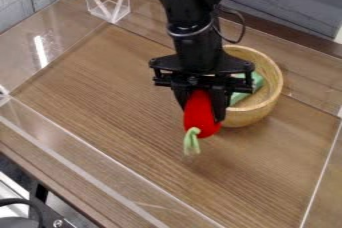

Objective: Move the red object to the right side of the table

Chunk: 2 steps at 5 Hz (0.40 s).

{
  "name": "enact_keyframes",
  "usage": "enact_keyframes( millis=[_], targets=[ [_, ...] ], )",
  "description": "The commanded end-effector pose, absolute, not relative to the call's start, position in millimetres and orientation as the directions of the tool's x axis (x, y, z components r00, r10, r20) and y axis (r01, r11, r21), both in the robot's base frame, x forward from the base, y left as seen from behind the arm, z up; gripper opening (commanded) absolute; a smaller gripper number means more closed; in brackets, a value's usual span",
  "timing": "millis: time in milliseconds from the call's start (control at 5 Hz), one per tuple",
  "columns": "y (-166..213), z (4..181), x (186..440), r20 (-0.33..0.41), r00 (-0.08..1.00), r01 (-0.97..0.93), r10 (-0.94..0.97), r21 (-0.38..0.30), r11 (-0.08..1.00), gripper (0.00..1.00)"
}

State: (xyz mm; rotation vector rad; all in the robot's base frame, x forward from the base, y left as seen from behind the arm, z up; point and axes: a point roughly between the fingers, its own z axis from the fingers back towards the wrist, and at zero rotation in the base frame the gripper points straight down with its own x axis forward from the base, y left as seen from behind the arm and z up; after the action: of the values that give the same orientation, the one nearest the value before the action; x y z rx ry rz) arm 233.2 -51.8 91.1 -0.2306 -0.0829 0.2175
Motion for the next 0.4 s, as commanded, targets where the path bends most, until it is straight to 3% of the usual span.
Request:
enact_keyframes(
  millis=[0,200],
  targets=[
    [-58.7,95.6,236.1,0.087,0.974,-0.187,0.211,-0.23,0.955,0.0],
    [-66.4,97.1,233.7,0.087,0.969,-0.208,0.232,-0.223,0.952,0.0]
  ],
)
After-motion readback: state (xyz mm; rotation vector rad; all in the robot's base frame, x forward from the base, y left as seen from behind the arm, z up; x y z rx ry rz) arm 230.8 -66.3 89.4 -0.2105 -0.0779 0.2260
